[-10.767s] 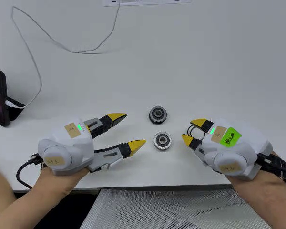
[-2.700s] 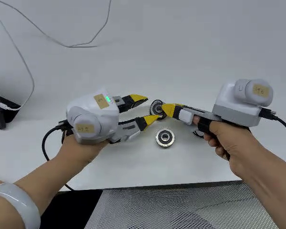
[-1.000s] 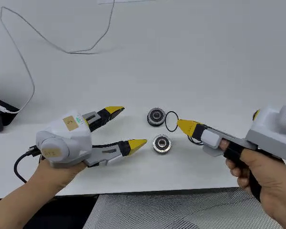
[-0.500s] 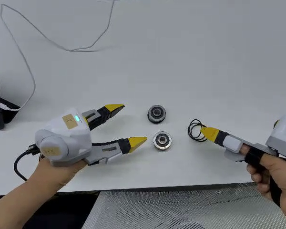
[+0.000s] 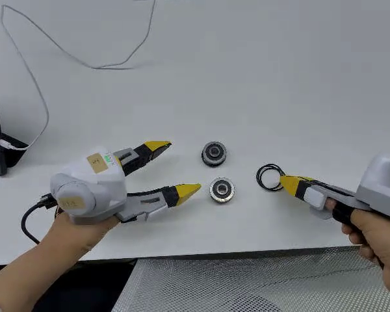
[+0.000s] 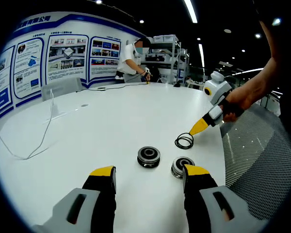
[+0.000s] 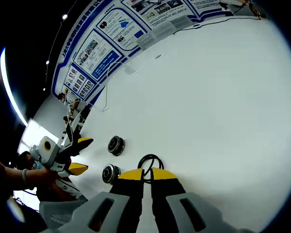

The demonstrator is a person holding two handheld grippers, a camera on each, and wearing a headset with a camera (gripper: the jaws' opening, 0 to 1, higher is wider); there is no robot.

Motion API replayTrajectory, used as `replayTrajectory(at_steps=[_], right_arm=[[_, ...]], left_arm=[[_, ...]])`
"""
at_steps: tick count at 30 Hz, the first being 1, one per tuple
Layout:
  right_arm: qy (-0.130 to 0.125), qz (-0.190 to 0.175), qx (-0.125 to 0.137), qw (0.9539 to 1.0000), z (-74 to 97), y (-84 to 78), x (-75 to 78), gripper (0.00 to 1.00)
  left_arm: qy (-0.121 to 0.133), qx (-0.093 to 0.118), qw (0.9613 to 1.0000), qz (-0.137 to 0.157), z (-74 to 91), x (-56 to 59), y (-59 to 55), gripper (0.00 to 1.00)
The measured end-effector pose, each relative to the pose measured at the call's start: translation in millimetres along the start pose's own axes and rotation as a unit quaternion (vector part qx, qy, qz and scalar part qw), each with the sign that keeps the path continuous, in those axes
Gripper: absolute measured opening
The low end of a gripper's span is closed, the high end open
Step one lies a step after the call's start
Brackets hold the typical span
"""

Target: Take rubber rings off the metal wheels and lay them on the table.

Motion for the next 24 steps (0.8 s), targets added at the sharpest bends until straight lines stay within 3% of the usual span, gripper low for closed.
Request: replayTrajectory(at_steps=[13,24], right_arm=[[-0.016,0.031,-0.002,0.9994,4.3,0.5,4.9,0.12],[0.018,0.065,0.013,0.9977,-17.5,19.2,-15.6,0.13]], left_arm=[[-0.001,-0.002,1.0,0.0,0.0,-0.8,-1.3,0.55],[-0.008,0.0,0.9999,-0.007,-7.4,3.5,4.8,0.51]])
Point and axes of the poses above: the centre of the closed fingertips' face, and the gripper's own axes: z roughly backward along the fingers, x roughly to its right, y roughly out of its top, the point moved 2 cm from there along z, roughly backward along the fingers, and after that the axes turned 12 degrees about z, right-handed, at the moved point
